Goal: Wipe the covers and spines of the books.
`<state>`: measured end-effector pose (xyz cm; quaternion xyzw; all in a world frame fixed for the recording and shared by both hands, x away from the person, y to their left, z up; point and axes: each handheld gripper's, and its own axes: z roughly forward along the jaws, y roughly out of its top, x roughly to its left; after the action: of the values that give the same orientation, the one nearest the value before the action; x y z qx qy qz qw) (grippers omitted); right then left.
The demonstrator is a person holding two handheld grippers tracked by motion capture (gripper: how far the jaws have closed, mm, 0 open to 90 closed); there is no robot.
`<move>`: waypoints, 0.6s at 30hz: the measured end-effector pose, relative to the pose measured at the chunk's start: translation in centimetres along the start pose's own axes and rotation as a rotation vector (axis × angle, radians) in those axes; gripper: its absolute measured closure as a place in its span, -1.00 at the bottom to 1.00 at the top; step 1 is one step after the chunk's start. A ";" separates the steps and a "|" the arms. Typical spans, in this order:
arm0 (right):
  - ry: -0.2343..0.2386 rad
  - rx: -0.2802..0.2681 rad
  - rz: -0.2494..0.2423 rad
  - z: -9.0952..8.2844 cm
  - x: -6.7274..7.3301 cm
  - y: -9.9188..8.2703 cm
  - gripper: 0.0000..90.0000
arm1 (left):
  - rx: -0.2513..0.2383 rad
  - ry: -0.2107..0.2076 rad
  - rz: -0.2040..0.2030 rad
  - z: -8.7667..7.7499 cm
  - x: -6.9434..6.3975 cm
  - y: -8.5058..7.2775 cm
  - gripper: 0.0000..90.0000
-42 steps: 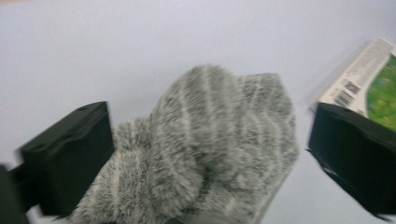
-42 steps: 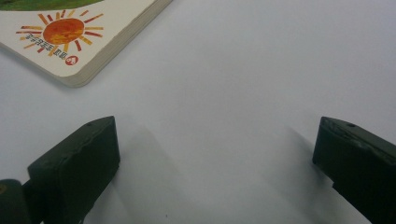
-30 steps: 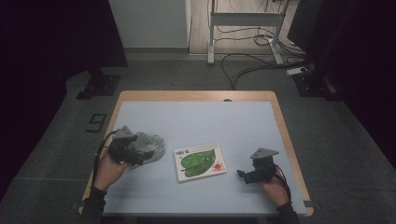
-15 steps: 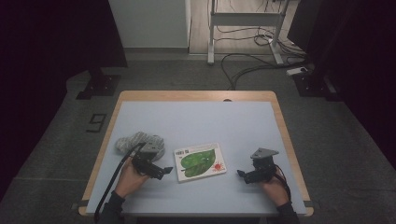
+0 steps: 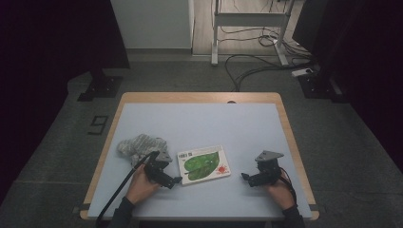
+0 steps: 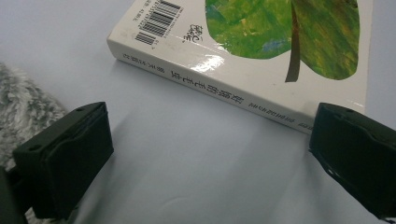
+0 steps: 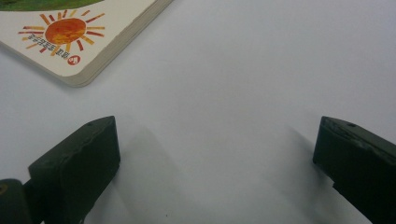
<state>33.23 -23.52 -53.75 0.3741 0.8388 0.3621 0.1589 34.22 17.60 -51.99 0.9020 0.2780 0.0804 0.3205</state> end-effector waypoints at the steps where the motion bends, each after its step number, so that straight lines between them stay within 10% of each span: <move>1: 0.000 0.000 0.000 0.0 0.0 0.0 -0.99 | -0.001 0.002 0.004 0.0 -0.1 0.0 -1.00; 18: 0.009 0.008 0.008 -0.6 -0.8 0.8 -1.00 | -0.067 -0.049 0.014 2.0 -2.0 1.1 -1.00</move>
<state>33.84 -24.07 -52.77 0.3765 0.8394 0.3613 0.1521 33.75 14.73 -52.83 0.8943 0.2609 0.0697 0.3569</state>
